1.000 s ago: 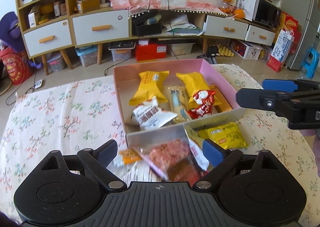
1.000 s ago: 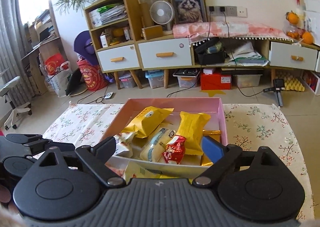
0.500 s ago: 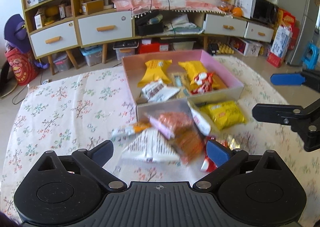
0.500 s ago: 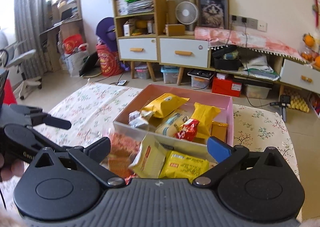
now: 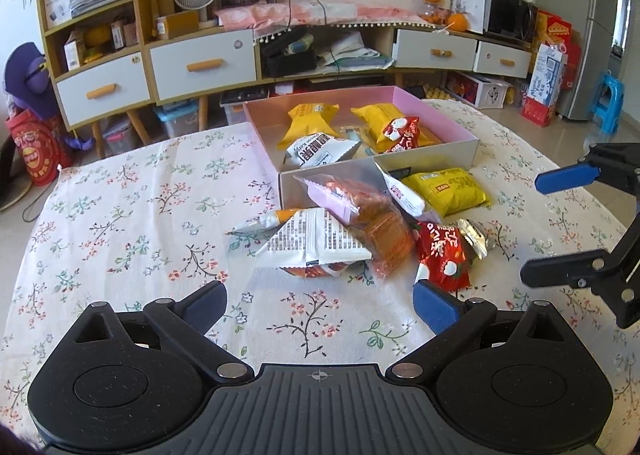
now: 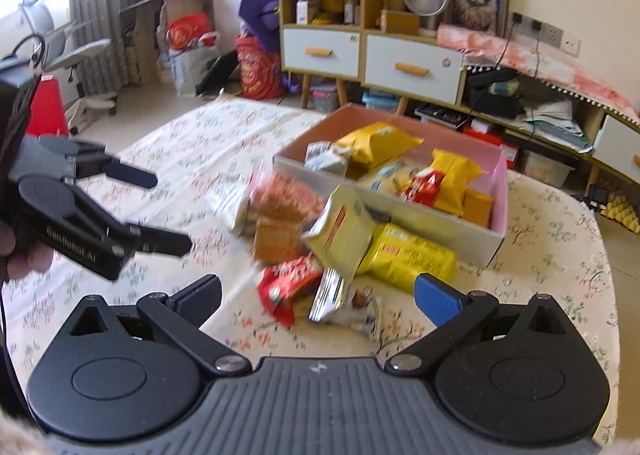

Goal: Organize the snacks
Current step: 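Withdraw both grippers from the box back toward the snack pile, then grasp another white printed bag with the left gripper while the right gripper grasps the silver foil packet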

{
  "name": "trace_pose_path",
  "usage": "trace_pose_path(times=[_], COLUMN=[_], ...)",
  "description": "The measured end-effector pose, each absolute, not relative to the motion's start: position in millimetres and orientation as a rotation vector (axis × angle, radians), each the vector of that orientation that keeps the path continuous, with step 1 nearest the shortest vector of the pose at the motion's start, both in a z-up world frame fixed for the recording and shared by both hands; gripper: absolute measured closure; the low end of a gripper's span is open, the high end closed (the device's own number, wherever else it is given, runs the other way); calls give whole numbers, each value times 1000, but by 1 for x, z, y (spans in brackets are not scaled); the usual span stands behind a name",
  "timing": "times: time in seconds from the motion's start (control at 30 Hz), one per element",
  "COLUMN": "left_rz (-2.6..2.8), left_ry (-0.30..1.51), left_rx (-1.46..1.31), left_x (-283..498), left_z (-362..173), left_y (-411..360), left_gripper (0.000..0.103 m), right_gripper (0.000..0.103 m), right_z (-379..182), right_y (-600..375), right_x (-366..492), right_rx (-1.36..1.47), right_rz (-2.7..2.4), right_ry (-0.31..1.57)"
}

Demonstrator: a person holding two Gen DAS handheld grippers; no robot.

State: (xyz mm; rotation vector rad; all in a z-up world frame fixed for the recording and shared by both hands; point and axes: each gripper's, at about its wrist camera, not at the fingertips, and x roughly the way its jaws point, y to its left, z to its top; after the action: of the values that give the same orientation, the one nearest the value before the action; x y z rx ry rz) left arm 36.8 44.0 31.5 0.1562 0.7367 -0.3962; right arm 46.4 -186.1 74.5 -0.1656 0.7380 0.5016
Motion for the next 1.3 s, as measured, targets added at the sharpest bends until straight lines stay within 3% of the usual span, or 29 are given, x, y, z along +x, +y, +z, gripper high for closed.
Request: trace_pose_path(times=[0.6, 0.77, 0.87, 0.93, 1.07, 1.3], left_rz=[-380, -366, -364, -359, -344, -337], left_ry=[636, 649, 665, 679, 689, 721], left_rx=[107, 66, 58, 57, 37, 46], left_x=[52, 66, 72, 76, 81, 90], left_z=[13, 12, 11, 10, 9, 10], left_y=[35, 35, 35, 35, 37, 37], left_gripper=[4, 7, 14, 24, 28, 34], right_gripper=[4, 15, 23, 27, 38, 42], right_z=[58, 56, 52, 49, 41, 36], right_y=[-189, -199, -202, -204, -208, -210], right_x=[51, 62, 68, 73, 80, 81], right_rx=[-142, -70, -58, -54, -37, -43], right_rz=[476, 439, 425, 418, 406, 398], right_ry=[756, 781, 803, 823, 877, 910])
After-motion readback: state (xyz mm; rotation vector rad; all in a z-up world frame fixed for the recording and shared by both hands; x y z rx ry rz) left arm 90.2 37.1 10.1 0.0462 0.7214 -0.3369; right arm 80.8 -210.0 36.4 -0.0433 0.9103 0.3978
